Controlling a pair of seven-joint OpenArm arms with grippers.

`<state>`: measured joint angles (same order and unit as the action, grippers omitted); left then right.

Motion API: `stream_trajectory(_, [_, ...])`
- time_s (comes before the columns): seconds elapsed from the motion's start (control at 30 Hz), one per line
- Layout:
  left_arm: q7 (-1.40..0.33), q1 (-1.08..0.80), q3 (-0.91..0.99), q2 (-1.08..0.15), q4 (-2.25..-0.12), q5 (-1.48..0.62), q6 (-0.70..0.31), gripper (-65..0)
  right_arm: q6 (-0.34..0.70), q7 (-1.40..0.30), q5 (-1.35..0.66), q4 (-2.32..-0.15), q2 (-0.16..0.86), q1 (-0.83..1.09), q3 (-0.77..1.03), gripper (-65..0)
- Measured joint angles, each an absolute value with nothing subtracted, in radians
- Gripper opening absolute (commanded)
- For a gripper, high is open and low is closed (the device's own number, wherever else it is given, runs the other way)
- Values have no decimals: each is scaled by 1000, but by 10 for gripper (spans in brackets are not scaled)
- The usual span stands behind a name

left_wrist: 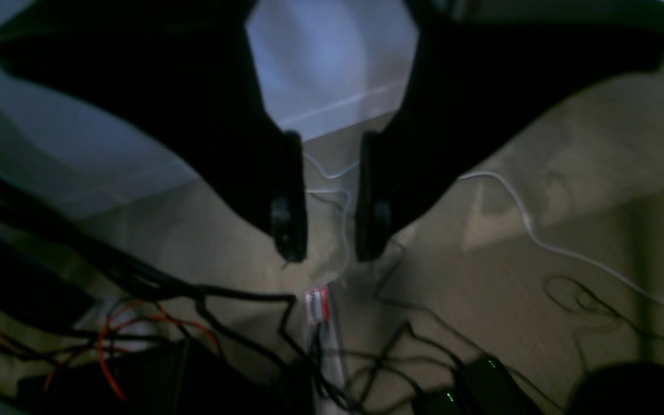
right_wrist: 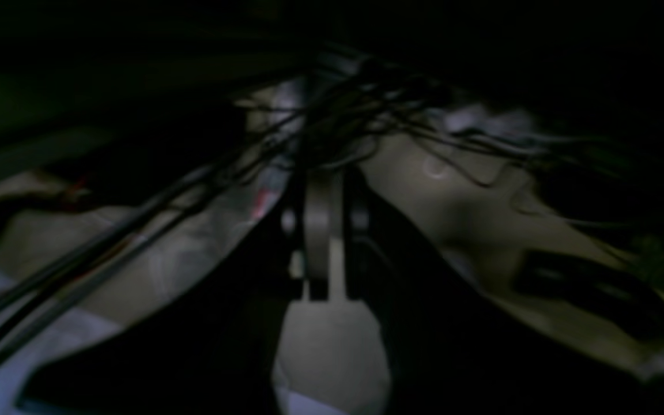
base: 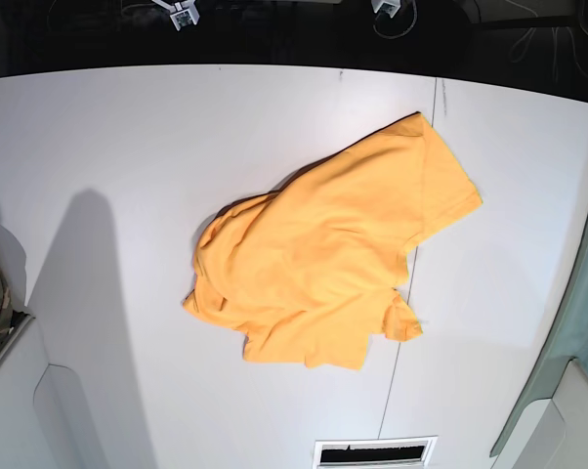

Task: Layout the t-shirt on the table in an organized manner, then fold the t-shirt properly
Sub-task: 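Move both grippers from rest toward the crumpled orange t-shirt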

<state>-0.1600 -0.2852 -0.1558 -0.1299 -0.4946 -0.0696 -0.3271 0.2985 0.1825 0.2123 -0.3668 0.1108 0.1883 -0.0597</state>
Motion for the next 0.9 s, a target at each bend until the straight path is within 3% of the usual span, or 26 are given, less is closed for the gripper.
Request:
stream_trajectory(0.33, [-187,-491,-91,-168,-871,-76,-336,-468,482,170,29,-766,214,445,-61,-613])
stream_trajectory(0.43, [-193,-543,19,-170,-974,-123,-339,-468,494,164,-30,-906,250,522,-62,-613])
stream_trajectory(0.63, [-287,-636,233,-183,-1209,-257,-501,-468,491,135,-130,-1195,317,682,-61,-613])
stream_trajectory(0.9, [-354,-757,434,-248,-1539,-471,-564,-468,509,-47,-366,-1559,347,778,9,-613])
